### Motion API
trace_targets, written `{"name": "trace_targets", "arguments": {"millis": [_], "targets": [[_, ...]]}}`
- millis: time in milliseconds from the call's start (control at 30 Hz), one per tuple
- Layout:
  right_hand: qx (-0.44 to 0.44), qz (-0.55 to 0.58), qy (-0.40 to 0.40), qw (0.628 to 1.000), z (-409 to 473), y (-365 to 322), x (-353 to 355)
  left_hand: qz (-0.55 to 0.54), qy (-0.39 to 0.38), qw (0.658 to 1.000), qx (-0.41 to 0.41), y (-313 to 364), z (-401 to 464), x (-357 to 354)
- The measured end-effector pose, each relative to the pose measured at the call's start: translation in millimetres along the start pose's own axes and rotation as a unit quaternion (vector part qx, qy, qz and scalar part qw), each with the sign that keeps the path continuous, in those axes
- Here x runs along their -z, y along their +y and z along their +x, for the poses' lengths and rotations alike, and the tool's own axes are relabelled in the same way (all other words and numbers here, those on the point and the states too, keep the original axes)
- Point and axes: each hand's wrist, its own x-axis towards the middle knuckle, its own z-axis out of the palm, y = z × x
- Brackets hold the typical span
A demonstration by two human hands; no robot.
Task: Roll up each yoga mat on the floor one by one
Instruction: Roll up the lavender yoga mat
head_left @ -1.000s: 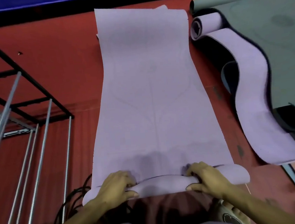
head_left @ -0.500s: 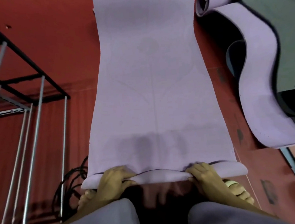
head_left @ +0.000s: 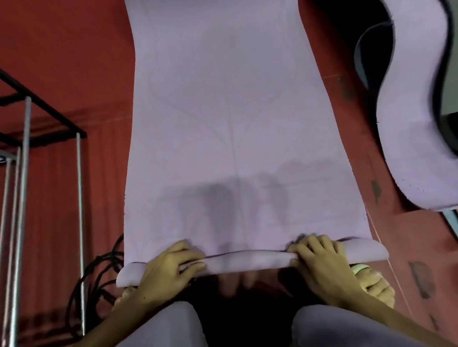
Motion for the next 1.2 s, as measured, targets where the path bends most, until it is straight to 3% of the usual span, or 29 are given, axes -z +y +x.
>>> {"name": "trace_targets", "arguments": {"millis": [167,500,800,1000,1200], "targets": [[0.008,0.049,-0.066,0.997,6.1,7.4,10.0,0.007,-0.005,1.000,0.023,5.4,0.1,3.2],[0.002,0.146,-0.102,0.984,27.0,10.0,26.6,0.064,-0.098,0.981,0.156,21.2,17.6,13.0],[-0.010,0.165,-0.137,0.977,25.6,14.4,38.8,0.040,0.031,0.979,0.199,25.9,10.8,7.1],[-0.014,0.172,-0.130,0.976,30.5,14.6,41.5,0.114,0.005,0.963,0.245,28.7,24.5,12.6],[-0.025,0.203,-0.069,0.976,32.3,21.0,23.4,0.186,0.106,0.961,0.175,14.1,20.5,-7.1]]}}
